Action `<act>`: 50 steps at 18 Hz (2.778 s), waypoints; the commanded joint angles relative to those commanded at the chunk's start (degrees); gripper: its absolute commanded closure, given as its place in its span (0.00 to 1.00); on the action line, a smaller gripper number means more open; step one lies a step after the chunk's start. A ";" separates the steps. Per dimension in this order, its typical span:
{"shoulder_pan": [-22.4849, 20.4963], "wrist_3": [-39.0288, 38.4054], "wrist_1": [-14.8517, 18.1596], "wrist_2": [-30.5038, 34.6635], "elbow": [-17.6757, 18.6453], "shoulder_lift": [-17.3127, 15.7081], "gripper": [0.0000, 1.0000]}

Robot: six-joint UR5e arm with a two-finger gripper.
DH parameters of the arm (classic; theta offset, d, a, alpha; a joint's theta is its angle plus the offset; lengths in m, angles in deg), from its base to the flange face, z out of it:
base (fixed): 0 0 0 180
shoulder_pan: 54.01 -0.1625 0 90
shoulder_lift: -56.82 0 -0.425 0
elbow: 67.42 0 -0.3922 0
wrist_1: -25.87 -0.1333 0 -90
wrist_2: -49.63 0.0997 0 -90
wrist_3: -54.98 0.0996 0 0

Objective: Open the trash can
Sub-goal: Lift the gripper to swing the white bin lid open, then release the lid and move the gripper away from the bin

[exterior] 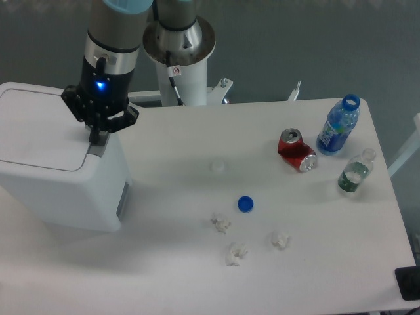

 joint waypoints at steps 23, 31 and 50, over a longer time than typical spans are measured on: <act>-2.81 0.18 0.09 -0.26 -1.41 -2.99 1.00; -11.24 3.06 -0.35 0.00 -2.02 -2.11 0.74; -20.65 15.27 -7.99 14.23 -6.41 14.93 0.00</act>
